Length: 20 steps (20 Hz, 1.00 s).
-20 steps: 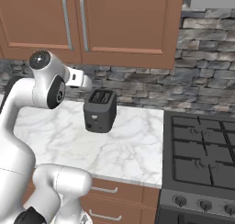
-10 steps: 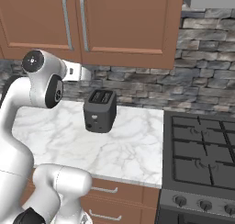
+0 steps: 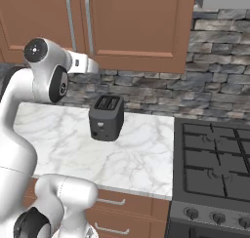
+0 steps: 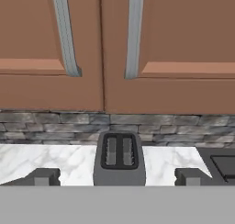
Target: Open the cabinet, pick the kettle from the cabinet, and place it in the sink.
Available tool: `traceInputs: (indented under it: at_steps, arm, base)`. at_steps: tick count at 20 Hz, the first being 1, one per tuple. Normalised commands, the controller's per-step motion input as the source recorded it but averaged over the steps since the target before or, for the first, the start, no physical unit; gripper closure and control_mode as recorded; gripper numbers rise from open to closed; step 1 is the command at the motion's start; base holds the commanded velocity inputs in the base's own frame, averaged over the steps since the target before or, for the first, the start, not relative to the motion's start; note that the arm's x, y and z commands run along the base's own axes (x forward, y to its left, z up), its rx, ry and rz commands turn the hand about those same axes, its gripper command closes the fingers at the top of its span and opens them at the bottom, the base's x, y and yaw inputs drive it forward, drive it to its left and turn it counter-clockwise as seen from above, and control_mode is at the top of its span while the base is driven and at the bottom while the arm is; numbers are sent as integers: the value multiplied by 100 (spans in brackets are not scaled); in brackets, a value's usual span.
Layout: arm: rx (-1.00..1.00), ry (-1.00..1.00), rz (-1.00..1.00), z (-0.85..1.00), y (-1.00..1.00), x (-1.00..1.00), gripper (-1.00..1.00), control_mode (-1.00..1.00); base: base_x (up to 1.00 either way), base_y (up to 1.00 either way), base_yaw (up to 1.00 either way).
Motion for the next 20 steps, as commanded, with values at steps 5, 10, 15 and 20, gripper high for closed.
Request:
traceInputs:
  at_steps: [5,10,15,20]
  arm:
    - [0,-14,-1,30,-1,19,-100,-100]
    - [0,-20,-2,28,-1,25,-100,-100]
    - [0,-14,0,27,-3,26,-100,-100]
    - [0,-2,0,23,0,33,-100,-100]
  base:
    - [0,0,0]
    - [0,0,0]
    - [0,0,0]
    - [0,0,0]
